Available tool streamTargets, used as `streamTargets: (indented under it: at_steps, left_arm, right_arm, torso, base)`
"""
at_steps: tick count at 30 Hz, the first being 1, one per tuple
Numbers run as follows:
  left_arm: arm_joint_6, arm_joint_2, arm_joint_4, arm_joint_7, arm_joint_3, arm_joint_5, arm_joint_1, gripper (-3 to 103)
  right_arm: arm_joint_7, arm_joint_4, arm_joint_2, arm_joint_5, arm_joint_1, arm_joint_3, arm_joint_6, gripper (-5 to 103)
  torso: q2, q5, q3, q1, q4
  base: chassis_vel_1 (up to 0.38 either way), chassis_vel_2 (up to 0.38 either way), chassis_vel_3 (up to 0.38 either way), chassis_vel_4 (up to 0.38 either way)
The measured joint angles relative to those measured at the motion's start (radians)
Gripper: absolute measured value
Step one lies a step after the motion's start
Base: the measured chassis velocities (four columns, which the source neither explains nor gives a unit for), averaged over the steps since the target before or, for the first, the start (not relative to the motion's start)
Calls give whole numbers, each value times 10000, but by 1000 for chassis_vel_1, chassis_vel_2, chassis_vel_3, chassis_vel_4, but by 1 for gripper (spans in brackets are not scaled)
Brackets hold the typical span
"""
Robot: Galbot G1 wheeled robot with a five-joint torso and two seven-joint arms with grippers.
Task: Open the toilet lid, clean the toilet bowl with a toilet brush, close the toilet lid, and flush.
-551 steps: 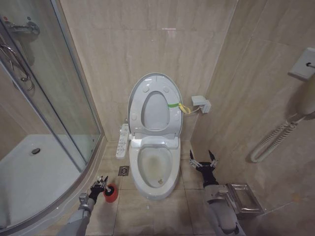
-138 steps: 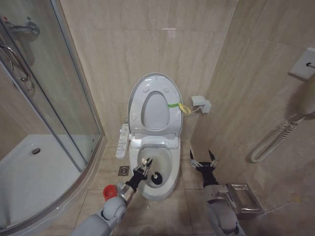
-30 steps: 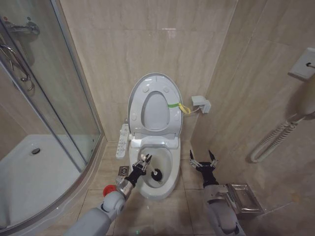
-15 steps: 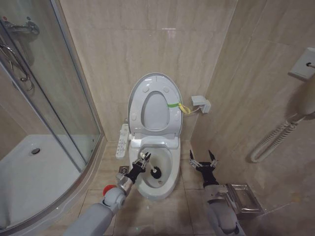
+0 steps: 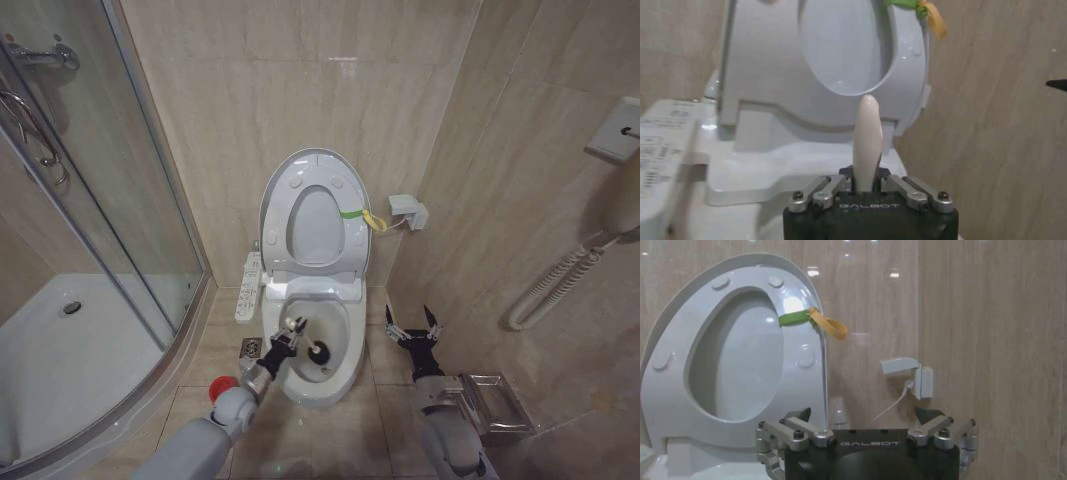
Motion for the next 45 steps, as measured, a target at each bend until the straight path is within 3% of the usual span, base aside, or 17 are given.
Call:
streamTargets:
  at_steps: [9, 12, 16, 19, 24, 35, 42, 45]
  left_arm:
    - [570, 910, -1958, -381, 216, -81, 320, 19]
    - [620, 919, -2123, -378, 261, -110, 332, 19]
    - [433, 571, -1355, -212, 193, -99, 210, 19]
    - [78, 170, -150, 142, -61, -19, 39, 19]
    - [-156, 152, 349, 415, -320, 20, -23, 19]
    - [540, 920, -2494, -288, 433, -112, 618, 19]
    - [269, 367, -1188, -105, 334, 59, 306, 19]
    - [-104, -14, 203, 158, -22, 171, -21, 19]
  right_arm:
    - [0, -1, 0, 0, 0, 0, 0, 100]
    - [0, -1, 0, 0, 0, 0, 0, 100]
    - [0, 0, 0, 0, 0, 0, 0, 100]
    - [0, 0, 0, 0, 0, 0, 0, 100]
    - [0, -1, 0, 0, 0, 0, 0, 100]
    - [0, -1, 0, 0, 0, 0, 0, 100]
    - [-1, 0, 0, 0, 0, 0, 0, 100]
    - [0, -1, 0, 0, 0, 0, 0, 100]
  torso:
    - [1, 2, -1, -1, 1]
    - [1, 2, -1, -1, 0]
    - [0, 0, 0, -1, -1]
    - [0, 1, 0, -1, 0]
    - [0, 0, 0, 0, -1]
    - [1, 2, -1, -2, 0]
    - [0, 1, 0, -1, 0]
    - [0, 0, 0, -1, -1]
  base:
    - [0, 0, 0, 0]
    - [0, 0, 0, 0]
    - [0, 0, 0, 0]
    - [0, 0, 0, 0]
    - [0, 0, 0, 0]
    - [0, 0, 0, 0]
    - [0, 0, 0, 0]
    - [0, 0, 0, 0]
